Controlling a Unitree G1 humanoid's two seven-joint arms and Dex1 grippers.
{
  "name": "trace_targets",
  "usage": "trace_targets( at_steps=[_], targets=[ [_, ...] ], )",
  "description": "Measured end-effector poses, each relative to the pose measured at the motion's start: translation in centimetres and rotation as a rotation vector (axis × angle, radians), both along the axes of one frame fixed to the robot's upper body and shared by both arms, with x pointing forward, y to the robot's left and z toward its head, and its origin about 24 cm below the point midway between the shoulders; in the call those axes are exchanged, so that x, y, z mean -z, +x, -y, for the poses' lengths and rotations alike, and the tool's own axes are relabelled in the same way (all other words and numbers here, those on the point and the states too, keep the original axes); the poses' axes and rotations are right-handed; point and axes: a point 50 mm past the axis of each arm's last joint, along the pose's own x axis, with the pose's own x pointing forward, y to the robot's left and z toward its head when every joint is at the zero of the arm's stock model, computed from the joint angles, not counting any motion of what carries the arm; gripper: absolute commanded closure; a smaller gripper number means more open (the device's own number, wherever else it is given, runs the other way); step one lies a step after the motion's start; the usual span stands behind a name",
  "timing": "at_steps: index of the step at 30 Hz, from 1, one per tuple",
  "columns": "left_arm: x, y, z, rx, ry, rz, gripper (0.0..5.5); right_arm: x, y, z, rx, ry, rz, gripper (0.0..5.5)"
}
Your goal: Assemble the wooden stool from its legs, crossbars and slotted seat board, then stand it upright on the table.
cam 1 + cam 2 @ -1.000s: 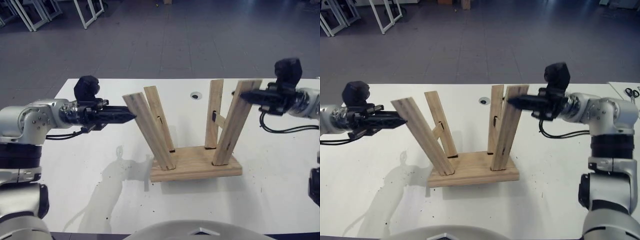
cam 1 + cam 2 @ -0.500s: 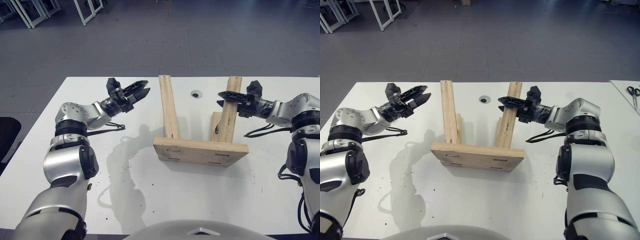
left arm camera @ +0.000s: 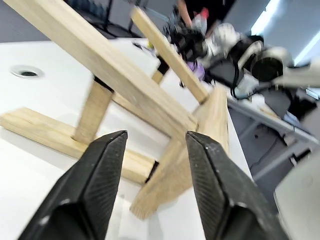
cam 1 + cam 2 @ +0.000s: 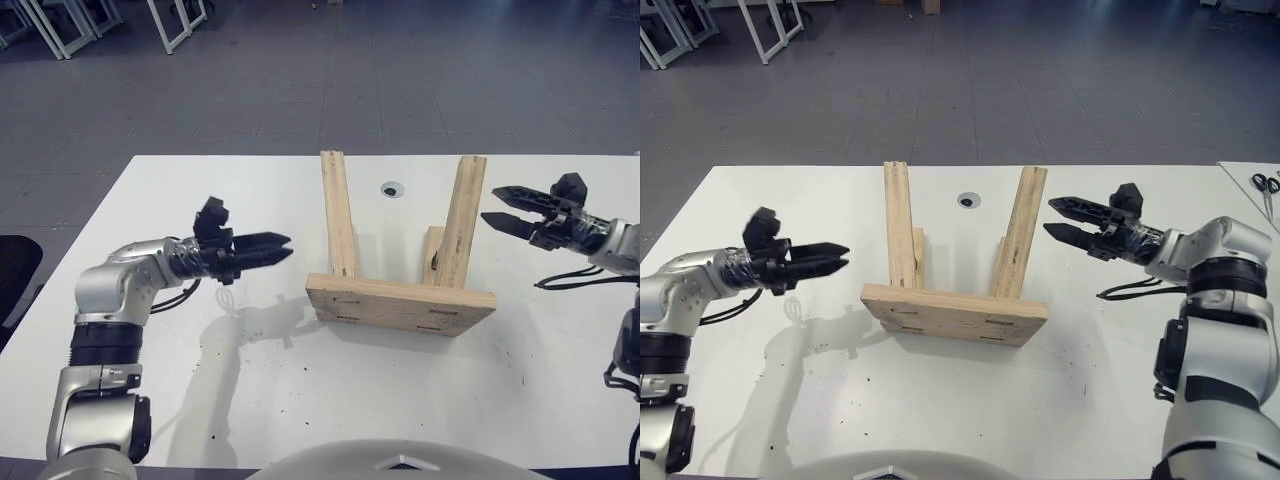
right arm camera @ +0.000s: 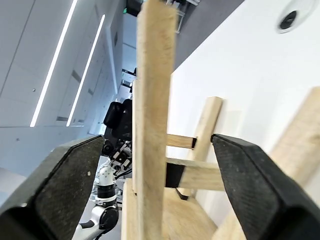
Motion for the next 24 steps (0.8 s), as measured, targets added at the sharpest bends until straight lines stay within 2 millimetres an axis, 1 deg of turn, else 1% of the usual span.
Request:
trace_targets(
  at_steps=[1,2,3,4,5,8,11,12,15,17,21,24],
  targets=[
    [0.6,-0.4,0.1,0.036,0.052,0.018,2.69,0.1,-0.5,0.6,0.008,-0.037,0.001,1.53],
    [0.8,-0.7,0.2,0.066,0.087,0.040,2.63,0.0,-0.8,1.0,0.005,-0.087,0.025,1.53],
    [1.0,-1.0,0.1,0.099,0.140,0.062,2.41,0.1,-1.4,1.7,-0.004,-0.180,0.068,1.53],
    [1.2,-1.4,-0.2,0.118,0.178,0.073,2.31,0.4,-2.0,2.1,-0.016,-0.251,0.097,1.53],
    [1.4,-1.6,-0.4,0.132,0.208,0.087,2.17,0.7,-2.6,2.5,-0.037,-0.333,0.136,1.38],
    [1.8,-2.0,-0.6,0.159,0.254,0.117,1.70,1.2,-3.9,2.0,-0.157,-0.563,0.306,0.85],
    [2.0,-2.0,0.1,0.172,0.257,0.151,1.24,2.1,-5.4,1.2,-0.344,-0.751,0.391,0.31],
    [2.2,-1.9,0.5,0.172,0.249,0.155,1.08,2.5,-5.9,1.0,-0.404,-0.784,0.398,0.27],
    [2.9,-1.7,1.3,0.166,0.268,0.183,1.08,3.3,-7.0,0.3,-0.558,-0.859,0.447,0.27],
    [3.7,-1.5,1.7,0.150,0.284,0.187,1.08,3.0,-7.3,-0.2,-0.615,-0.872,0.489,0.27],
    [4.5,-0.6,2.8,0.141,0.294,0.205,1.08,2.3,-7.5,-2.1,-0.696,-0.841,0.597,0.27],
    [4.8,0.0,3.6,0.153,0.283,0.203,1.53,2.4,-7.8,-4.3,-0.743,-0.760,0.654,0.27]
  ],
)
